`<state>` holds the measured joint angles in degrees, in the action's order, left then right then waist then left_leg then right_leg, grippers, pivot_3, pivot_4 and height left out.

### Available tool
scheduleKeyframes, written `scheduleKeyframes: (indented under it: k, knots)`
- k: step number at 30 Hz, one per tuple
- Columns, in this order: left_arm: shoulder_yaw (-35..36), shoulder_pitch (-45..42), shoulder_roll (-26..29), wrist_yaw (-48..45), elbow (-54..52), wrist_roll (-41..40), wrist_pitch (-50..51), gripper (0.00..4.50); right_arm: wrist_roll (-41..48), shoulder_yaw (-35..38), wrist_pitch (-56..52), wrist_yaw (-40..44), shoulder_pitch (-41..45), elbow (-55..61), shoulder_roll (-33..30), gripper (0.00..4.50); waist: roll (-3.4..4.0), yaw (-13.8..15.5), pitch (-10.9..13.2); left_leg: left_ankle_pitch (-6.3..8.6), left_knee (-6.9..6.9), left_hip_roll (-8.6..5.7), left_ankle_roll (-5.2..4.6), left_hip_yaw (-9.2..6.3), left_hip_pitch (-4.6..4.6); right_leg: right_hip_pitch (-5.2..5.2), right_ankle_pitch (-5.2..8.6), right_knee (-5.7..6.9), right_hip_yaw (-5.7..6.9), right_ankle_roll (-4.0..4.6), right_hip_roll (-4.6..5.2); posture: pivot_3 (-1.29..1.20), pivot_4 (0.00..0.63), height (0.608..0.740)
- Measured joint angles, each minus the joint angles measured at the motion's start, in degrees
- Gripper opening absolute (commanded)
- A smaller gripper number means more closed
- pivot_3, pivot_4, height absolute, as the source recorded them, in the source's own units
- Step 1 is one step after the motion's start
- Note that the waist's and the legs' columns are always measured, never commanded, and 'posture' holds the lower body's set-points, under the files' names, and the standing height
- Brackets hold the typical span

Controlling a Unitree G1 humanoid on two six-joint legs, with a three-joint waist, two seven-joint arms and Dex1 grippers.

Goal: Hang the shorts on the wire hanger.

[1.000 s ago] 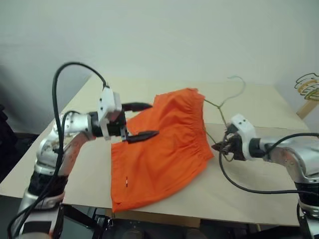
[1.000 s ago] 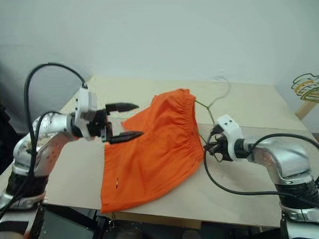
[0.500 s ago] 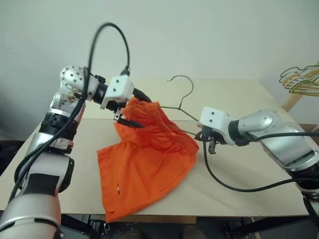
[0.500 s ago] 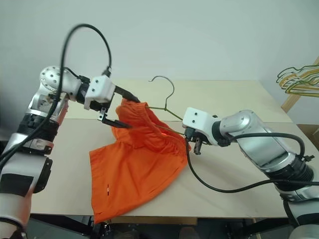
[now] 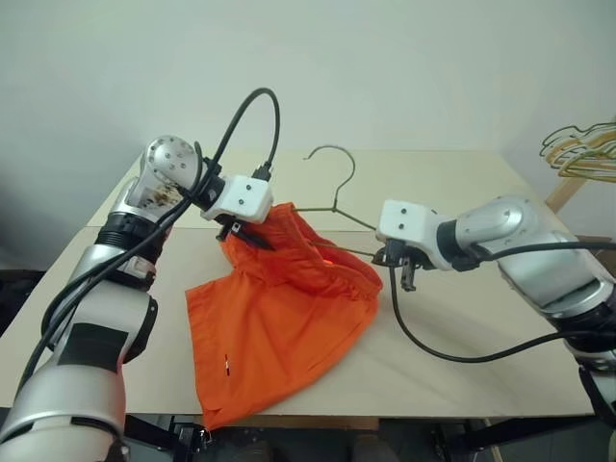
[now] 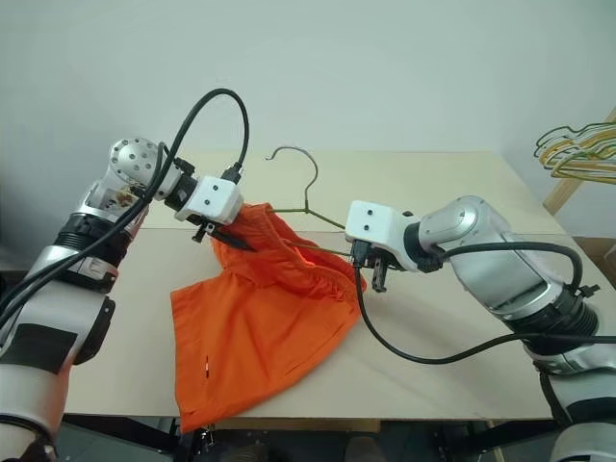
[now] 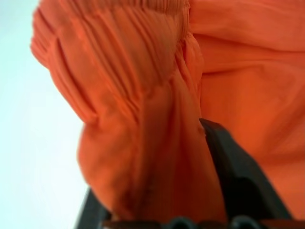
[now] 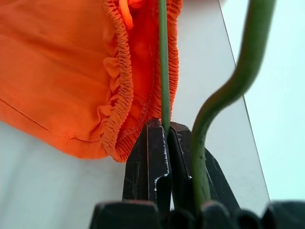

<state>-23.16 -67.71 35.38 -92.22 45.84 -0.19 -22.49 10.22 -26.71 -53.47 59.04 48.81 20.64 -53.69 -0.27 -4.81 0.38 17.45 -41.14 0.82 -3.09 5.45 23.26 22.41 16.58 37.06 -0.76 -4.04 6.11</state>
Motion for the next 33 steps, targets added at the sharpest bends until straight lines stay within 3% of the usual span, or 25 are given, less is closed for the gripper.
scheduleKeyframes:
  k: [2, 6, 9, 14, 20, 28, 30, 33]
  knots:
    - [0.6, 0.0, -0.3, 0.2, 0.0, 0.1, 0.2, 0.16, -0.9, -0.1, 0.8, 0.7, 0.1, -0.5, 0.0, 0.0, 0.0, -0.2, 0.0, 0.0, -0.01, 0.0, 0.0, 0.0, 0.0, 0.0, 0.0, 0.01, 0.0, 0.0, 0.0, -0.13, 0.0, 0.74]
    - [1.2, 0.2, -0.3, 0.5, 0.1, 0.1, 1.8, 0.06, -1.6, -1.0, 2.2, 1.2, 0.1, -0.9, 0.1, 0.0, 0.0, -0.8, 0.0, 0.0, 0.0, 0.0, 0.0, -0.03, -0.01, 0.01, 0.01, 0.04, 0.01, -0.01, 0.01, -0.14, 0.0, 0.74]
    - [1.5, 0.4, -0.5, 0.5, 0.0, 0.1, 3.5, 0.0, -1.8, -1.0, 2.6, 2.0, 0.1, -0.9, 0.1, 0.8, 0.0, -1.0, 0.0, -0.01, 0.0, 0.01, 0.01, -0.04, -0.02, 0.01, 0.01, 0.06, 0.01, -0.01, 0.01, -0.15, 0.0, 0.74]
    - [2.4, 0.8, -1.2, 1.0, 0.0, 0.1, 7.3, 0.0, -1.3, 0.9, 2.8, 3.0, -0.5, 0.7, -1.0, 2.5, 0.0, -1.1, 0.0, -0.01, -0.03, 0.02, 0.01, -0.09, -0.01, -0.01, 0.01, 0.08, 0.04, -0.02, 0.04, -0.15, 0.0, 0.74]
    - [4.2, 1.9, -1.0, 1.3, -0.7, 0.1, 13.0, 0.0, 4.5, 16.9, -1.8, 3.7, -12.2, 5.7, -8.6, 4.41, 0.0, -0.8, 0.0, 0.0, -0.01, 0.0, -0.01, -0.17, 0.04, -0.06, 0.02, 0.05, 0.11, -0.03, 0.08, -0.15, 0.0, 0.74]
    - [6.2, 4.6, -0.5, 1.9, -3.7, -0.2, 18.2, 0.0, 10.5, 47.4, -7.6, 2.4, -32.3, 9.3, -8.9, 4.41, -0.05, -0.5, 0.0, 0.01, -0.07, 0.0, -0.03, -0.16, -0.11, -0.21, 0.02, 0.07, 0.04, -0.04, 0.06, -0.13, 0.0, 0.74]
    - [6.5, 4.8, -0.4, 2.1, -4.2, -0.2, 19.2, 0.0, 11.5, 51.1, -7.7, 1.6, -38.0, 10.6, -5.5, 4.41, -0.18, -0.2, -0.1, 0.01, -0.08, 0.0, -0.03, -0.18, -0.12, -0.22, 0.02, 0.08, 0.04, -0.04, 0.02, -0.13, 0.0, 0.74]
    - [6.7, 4.8, -0.6, 2.2, -4.7, -0.2, 20.4, 0.0, 12.5, 49.4, -3.0, -3.4, -46.6, 13.2, 7.2, 4.41, -0.24, -0.4, -0.2, 0.0, -0.1, -0.03, -0.01, -0.11, -0.13, -0.18, 0.02, 0.08, -0.09, -0.05, -0.01, -0.13, 0.0, 0.74]
